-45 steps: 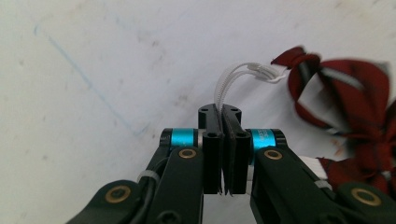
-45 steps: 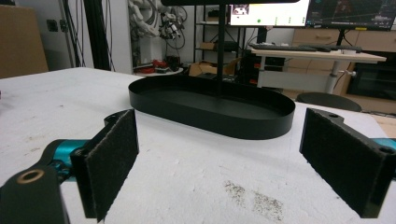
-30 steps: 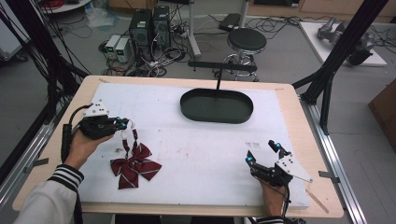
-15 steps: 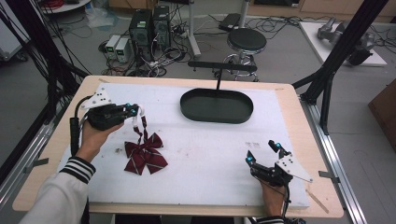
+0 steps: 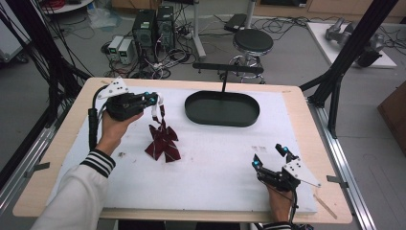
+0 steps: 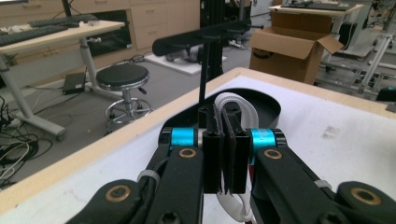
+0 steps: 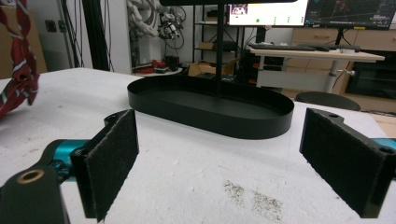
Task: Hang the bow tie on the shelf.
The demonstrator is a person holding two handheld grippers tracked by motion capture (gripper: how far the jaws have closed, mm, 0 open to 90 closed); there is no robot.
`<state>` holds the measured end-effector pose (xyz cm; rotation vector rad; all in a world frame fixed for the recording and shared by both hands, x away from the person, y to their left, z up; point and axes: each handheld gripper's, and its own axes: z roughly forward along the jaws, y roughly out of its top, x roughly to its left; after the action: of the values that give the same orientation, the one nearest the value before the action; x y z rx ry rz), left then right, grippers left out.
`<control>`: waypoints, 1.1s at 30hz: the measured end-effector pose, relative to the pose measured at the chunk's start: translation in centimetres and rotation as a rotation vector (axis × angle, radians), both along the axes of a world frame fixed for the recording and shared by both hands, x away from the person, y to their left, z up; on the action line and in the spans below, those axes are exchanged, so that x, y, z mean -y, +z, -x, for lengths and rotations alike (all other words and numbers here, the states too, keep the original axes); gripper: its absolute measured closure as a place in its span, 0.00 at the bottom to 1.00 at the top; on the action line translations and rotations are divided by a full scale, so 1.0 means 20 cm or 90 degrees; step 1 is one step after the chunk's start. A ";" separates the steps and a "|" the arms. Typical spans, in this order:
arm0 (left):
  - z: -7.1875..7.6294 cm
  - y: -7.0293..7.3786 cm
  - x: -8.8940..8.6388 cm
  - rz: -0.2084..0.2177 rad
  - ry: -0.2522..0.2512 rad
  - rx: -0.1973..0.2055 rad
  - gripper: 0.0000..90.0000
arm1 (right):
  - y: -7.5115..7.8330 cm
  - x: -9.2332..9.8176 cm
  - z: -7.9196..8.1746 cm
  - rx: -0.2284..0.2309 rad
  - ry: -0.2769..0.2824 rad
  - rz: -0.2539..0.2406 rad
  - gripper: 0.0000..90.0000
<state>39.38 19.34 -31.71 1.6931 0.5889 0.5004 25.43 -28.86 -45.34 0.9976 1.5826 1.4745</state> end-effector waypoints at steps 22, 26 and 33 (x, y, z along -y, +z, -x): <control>-0.20 0.10 0.27 0.028 0.009 0.036 0.97 | 0.00 0.00 0.00 0.003 -0.008 -0.003 0.12; -0.24 0.12 0.30 0.032 0.010 0.041 0.97 | 0.00 0.00 0.00 0.000 -0.008 -0.003 0.12; -0.29 0.17 0.33 0.062 0.007 0.052 0.97 | 0.00 0.00 0.00 0.000 -0.009 -0.003 0.12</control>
<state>45.17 12.67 -28.27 1.5714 0.5547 0.5375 25.42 -28.83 -45.35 1.0093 1.5693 1.4685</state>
